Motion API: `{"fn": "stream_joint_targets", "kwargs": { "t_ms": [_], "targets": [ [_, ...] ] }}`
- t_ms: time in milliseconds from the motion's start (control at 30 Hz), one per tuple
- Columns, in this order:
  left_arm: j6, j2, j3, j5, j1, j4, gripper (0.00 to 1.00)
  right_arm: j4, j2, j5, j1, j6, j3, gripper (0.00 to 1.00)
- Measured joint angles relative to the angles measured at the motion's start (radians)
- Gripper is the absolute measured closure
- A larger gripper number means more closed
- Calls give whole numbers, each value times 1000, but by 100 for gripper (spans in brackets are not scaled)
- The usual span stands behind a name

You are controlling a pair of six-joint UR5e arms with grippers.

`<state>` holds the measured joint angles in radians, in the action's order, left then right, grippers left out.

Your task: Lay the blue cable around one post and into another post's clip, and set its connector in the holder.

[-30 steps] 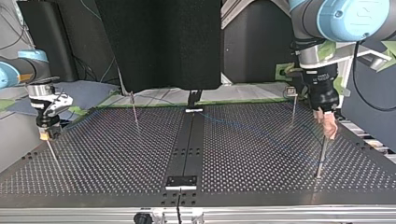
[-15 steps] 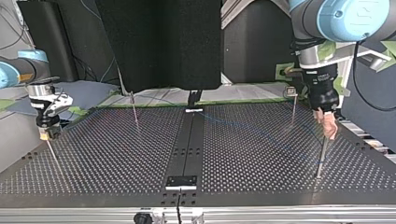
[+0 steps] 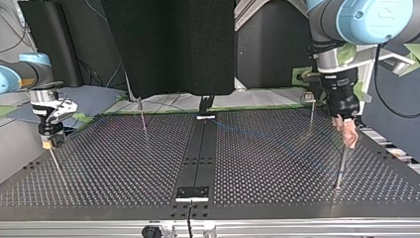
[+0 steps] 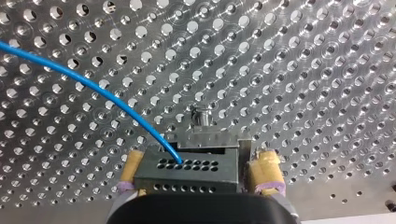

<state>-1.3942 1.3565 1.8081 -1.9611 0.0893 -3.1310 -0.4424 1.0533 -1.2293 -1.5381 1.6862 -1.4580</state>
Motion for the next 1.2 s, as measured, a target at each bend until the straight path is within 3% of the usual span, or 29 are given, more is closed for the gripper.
{"fn": "stream_joint_targets", "kwargs": {
  "t_ms": [733,867,1000,1200],
  "targets": [
    [26,1,16,5,14,0,0,0,0,0,0,0,0,0],
    [41,1,31,29,37,7,0,0,0,0,0,0,0,0],
    [23,23,62,56,71,36,0,0,0,0,0,0,0,0],
    [-28,84,100,23,134,98,0,0,0,0,0,0,0,0]
  ]
}}
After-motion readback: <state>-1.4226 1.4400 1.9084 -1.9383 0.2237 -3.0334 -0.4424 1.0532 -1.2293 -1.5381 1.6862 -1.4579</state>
